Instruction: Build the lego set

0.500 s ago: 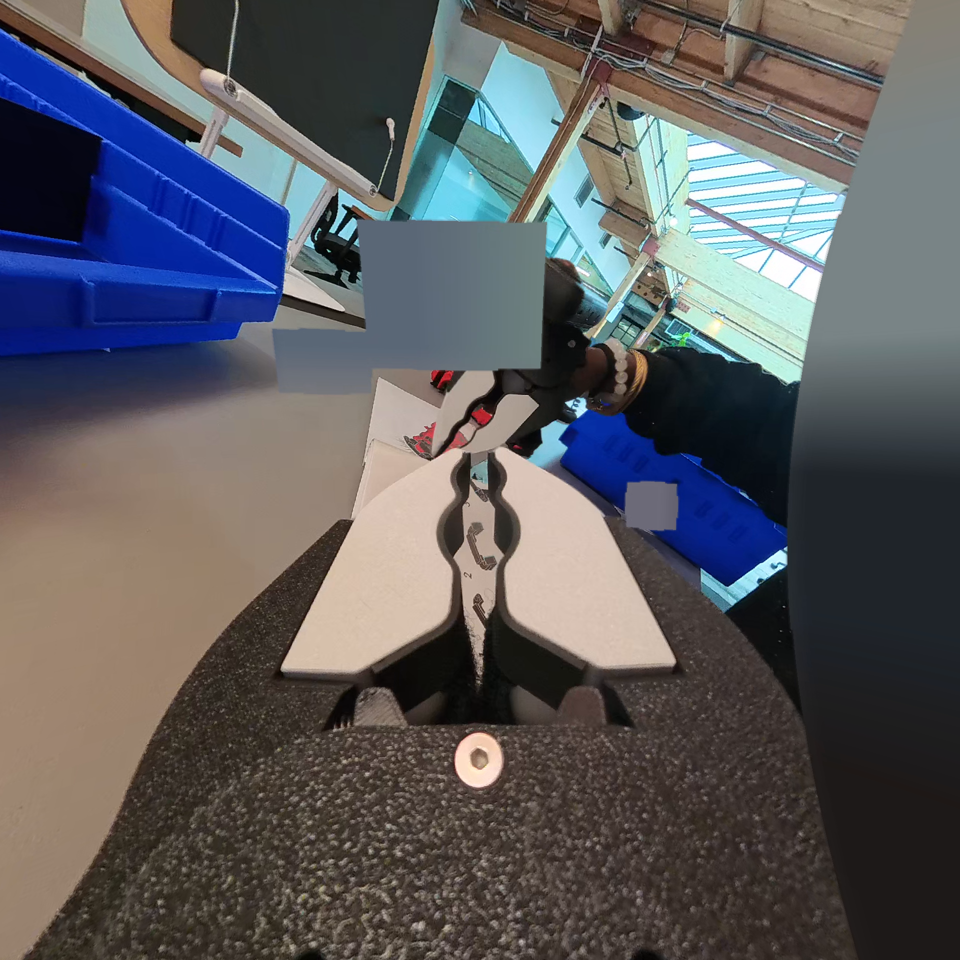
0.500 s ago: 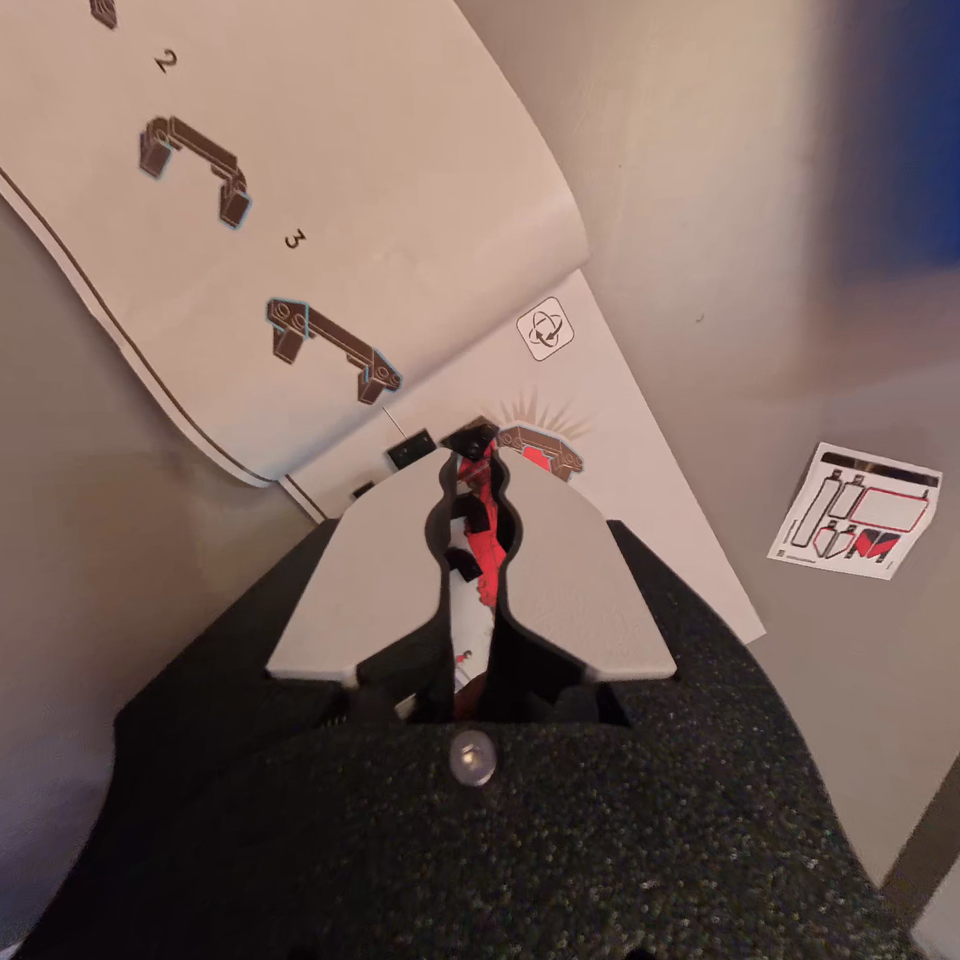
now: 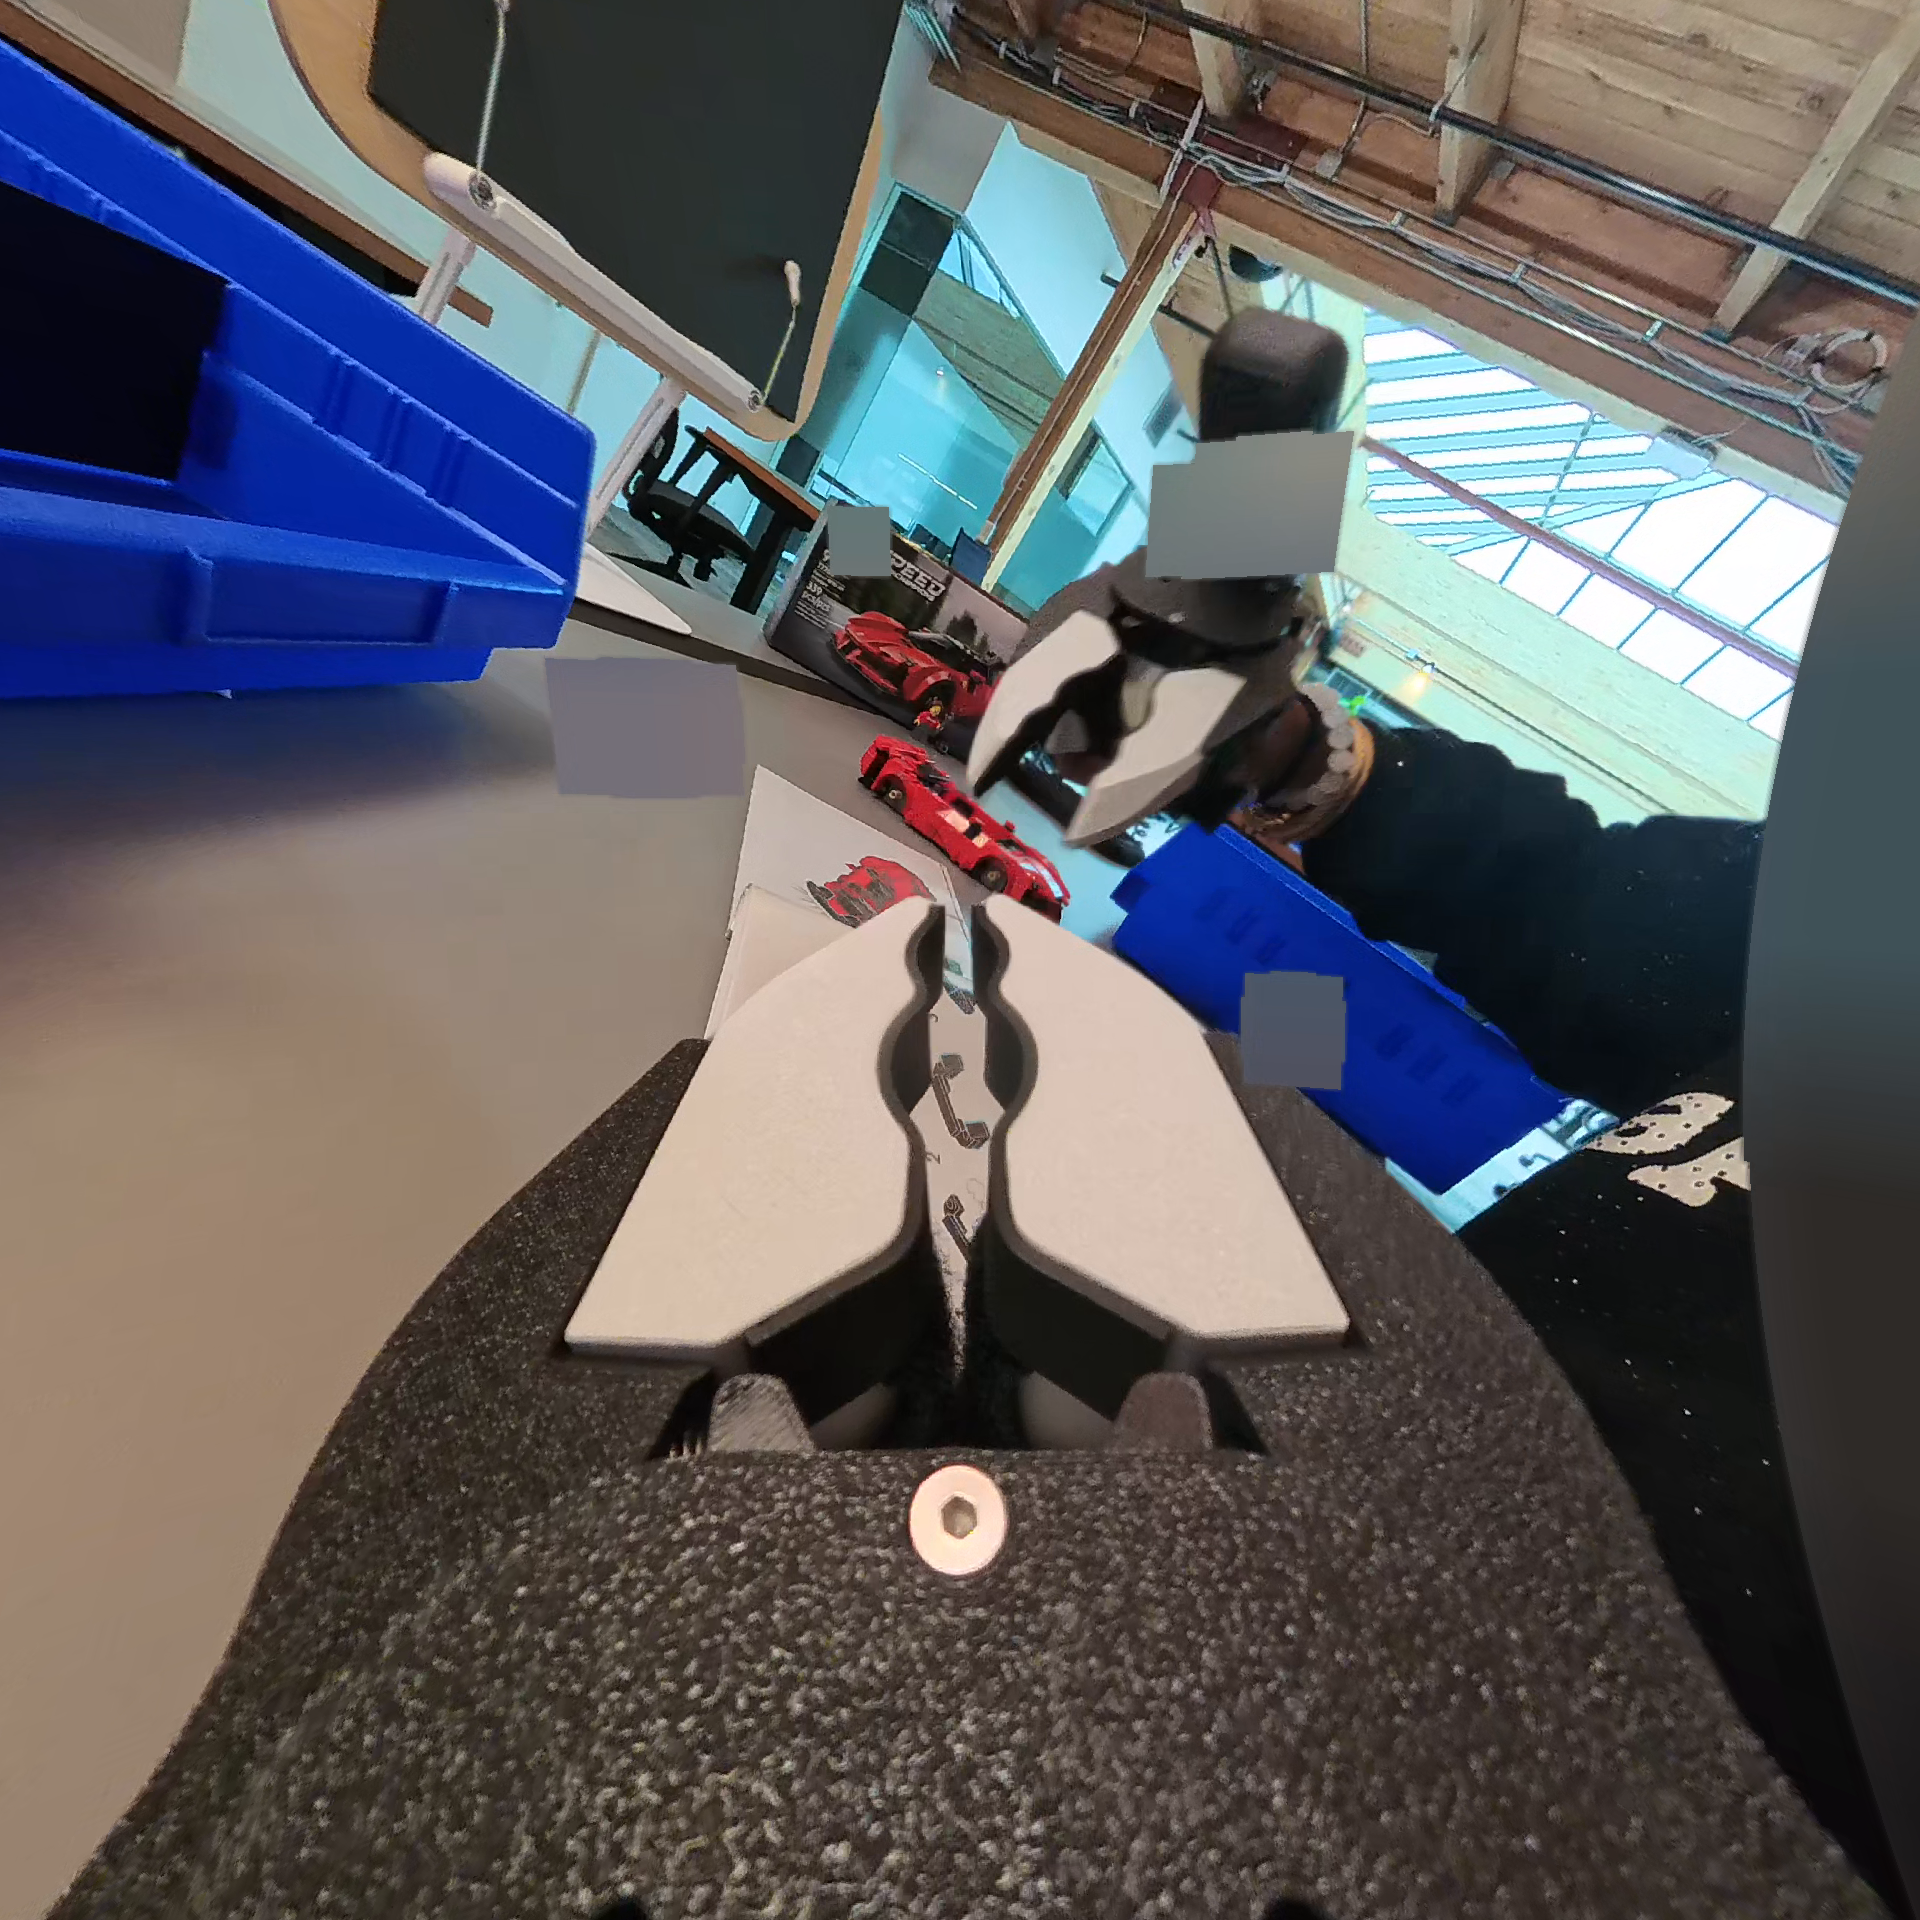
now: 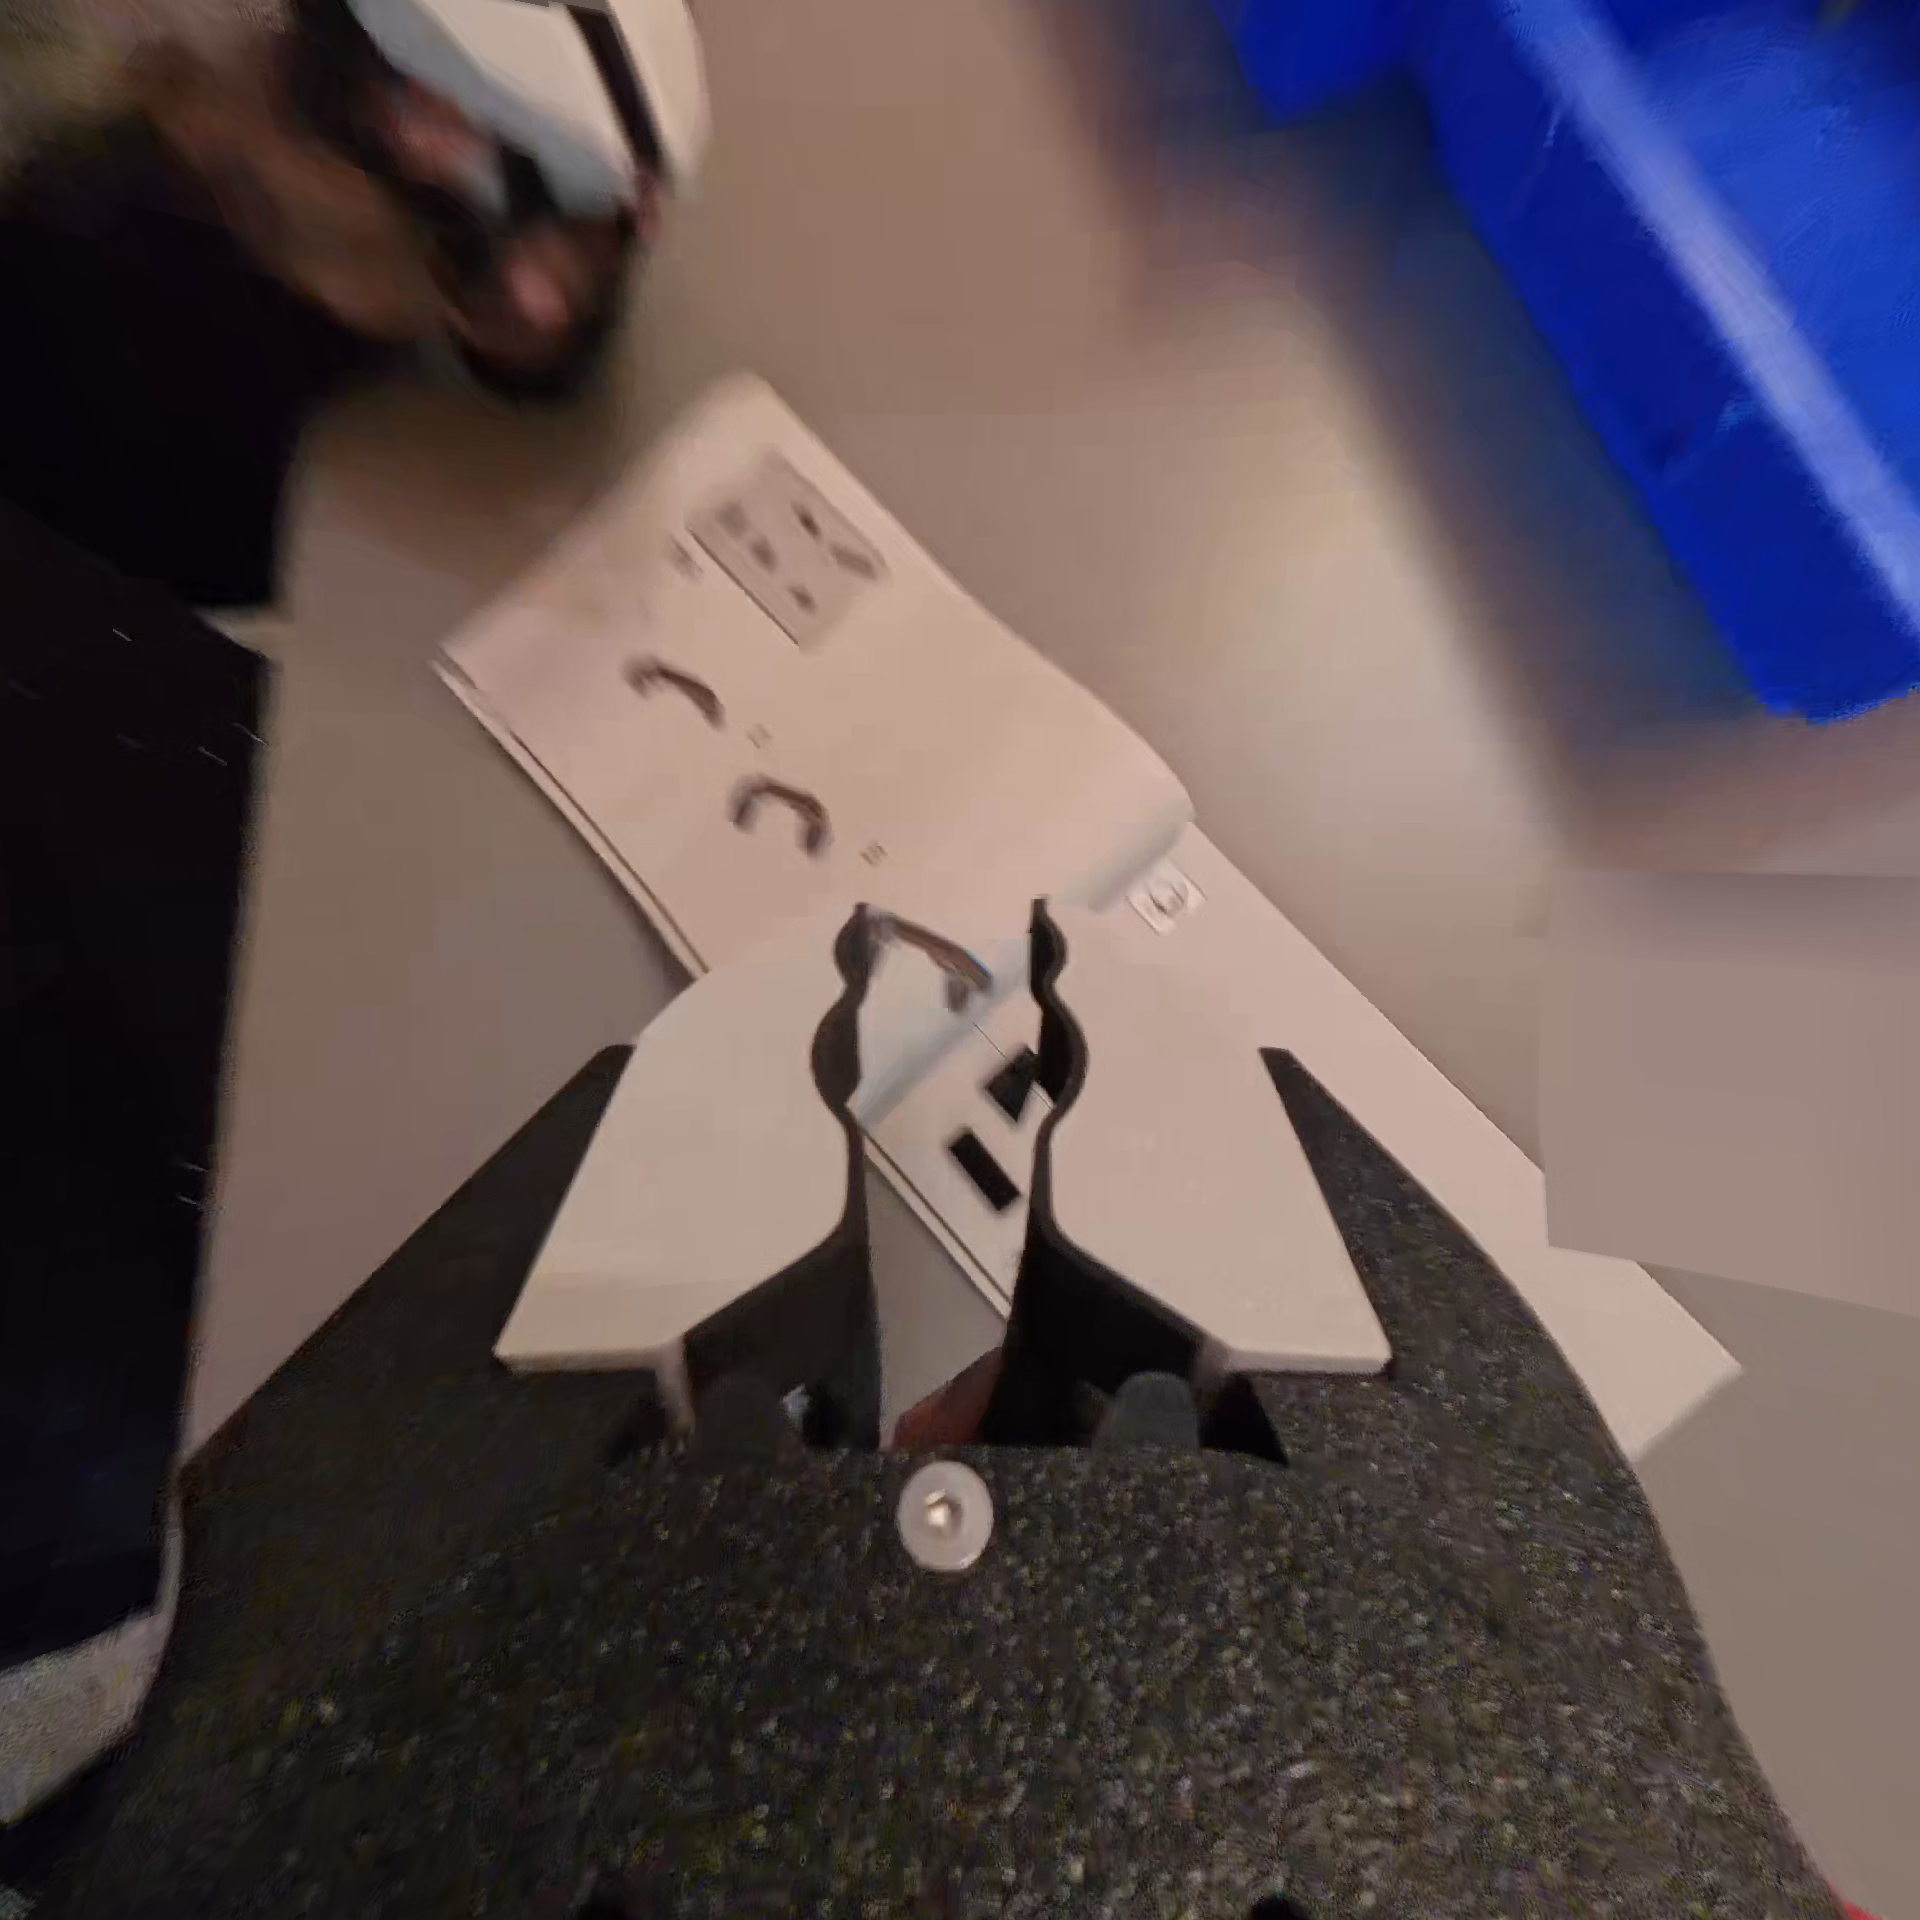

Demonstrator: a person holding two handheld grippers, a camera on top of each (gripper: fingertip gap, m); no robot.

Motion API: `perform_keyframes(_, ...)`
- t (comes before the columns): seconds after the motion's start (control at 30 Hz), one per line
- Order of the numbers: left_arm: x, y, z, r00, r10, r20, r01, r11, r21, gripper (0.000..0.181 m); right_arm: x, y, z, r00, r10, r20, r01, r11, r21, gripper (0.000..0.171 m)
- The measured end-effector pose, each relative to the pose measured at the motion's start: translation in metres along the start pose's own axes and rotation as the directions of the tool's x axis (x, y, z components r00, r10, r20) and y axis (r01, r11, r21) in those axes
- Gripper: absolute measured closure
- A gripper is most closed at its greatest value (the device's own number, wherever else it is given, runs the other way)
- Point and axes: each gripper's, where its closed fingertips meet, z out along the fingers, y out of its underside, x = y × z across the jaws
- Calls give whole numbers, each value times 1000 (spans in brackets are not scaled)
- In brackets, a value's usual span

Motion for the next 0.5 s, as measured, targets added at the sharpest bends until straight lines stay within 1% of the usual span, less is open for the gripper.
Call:
perform_keyframes(0.07,-1,-1,-1,1000,-11,3,11,1000,11,178,-12,-20,-11,999,38,34,-42,992,116,123)
perform_keyframes(0.1,-2,-2,-1,1000,-14,7,14,1000,15,179,-17,-25,-15,997,51,53,-58,988,141,111)
perform_keyframes(0.17,-3,-3,-2,1000,-18,11,18,1000,19,180,-27,-27,-15,992,91,92,-104,985,140,88)
perform_keyframes(0.2,-4,-2,-2,1000,-19,13,19,1000,18,181,-32,-26,-14,987,115,112,-130,983,132,83)
perform_keyframes(0.23,-4,-2,-2,1000,-17,14,17,1000,16,181,-36,-26,-14,984,123,129,-140,981,131,96)
perform_keyframes(0.27,-3,-2,-2,1000,-13,16,13,1000,14,181,-40,-26,-14,986,114,124,-131,982,134,136)
perform_keyframes(0.3,-3,-1,-2,1000,-8,19,8,1000,11,181,-40,-24,-14,990,101,97,-113,984,135,171)
perform_keyframes(0.4,-3,0,0,1000,-7,21,7,1000,2,181,-45,-24,-14,996,57,70,-65,991,118,171)
perform_keyframes(0.47,-3,0,0,1000,-10,19,10,1000,6,181,-43,-28,-15,998,45,42,-51,988,143,148)
perform_keyframes(0.5,-3,-1,0,1000,-11,18,11,1000,7,181,-44,-28,-16,999,33,32,-38,989,143,155)
